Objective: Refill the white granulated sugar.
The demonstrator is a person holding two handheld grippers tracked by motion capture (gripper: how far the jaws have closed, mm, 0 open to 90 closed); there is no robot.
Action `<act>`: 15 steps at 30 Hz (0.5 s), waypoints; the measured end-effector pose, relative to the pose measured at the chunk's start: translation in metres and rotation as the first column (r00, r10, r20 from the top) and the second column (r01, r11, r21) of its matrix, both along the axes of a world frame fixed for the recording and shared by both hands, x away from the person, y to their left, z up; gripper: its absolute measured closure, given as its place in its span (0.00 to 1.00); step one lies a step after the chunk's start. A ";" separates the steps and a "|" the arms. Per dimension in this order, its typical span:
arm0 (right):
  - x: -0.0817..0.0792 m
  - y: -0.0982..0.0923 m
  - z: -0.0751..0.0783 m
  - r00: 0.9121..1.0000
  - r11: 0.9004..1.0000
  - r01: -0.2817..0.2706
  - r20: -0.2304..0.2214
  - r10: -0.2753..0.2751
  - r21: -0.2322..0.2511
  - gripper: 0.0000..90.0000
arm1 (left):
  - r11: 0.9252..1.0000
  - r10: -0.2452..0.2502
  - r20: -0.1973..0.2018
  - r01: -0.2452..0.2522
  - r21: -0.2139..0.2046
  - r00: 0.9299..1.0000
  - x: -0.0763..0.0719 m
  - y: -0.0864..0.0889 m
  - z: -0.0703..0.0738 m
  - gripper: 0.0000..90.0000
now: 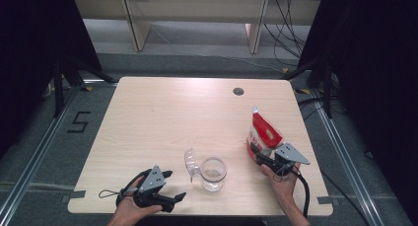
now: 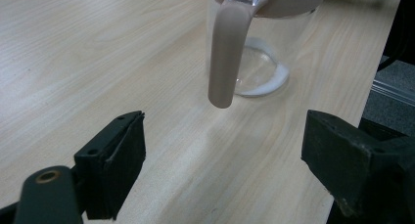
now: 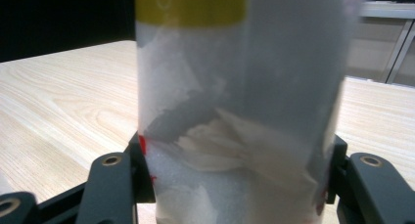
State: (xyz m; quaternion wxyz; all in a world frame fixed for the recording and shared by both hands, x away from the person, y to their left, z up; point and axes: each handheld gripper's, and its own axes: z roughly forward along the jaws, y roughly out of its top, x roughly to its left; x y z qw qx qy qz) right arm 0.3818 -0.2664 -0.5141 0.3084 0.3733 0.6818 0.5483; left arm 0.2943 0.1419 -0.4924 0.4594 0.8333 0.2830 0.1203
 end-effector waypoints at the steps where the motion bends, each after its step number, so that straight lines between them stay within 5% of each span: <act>1: 0.001 0.000 0.000 1.000 1.000 0.002 0.015 -0.002 -0.006 0.46 | 1.000 0.010 0.008 -0.010 -0.001 1.000 -0.001 0.000 0.000 0.18; 5: 0.000 -0.001 0.000 1.000 1.000 0.004 0.026 -0.004 -0.001 0.47 | 1.000 0.002 0.004 -0.002 -0.011 1.000 0.000 0.000 0.001 0.18; 7: -0.002 0.000 0.002 1.000 1.000 0.016 -0.006 -0.016 -0.004 0.47 | 0.999 0.017 0.009 -0.017 -0.027 1.000 -0.001 -0.001 0.000 0.18; 15: -0.001 -0.008 0.005 1.000 1.000 0.001 0.015 0.000 -0.030 0.49 | 1.000 0.010 0.015 -0.010 0.006 1.000 0.000 0.002 0.002 0.18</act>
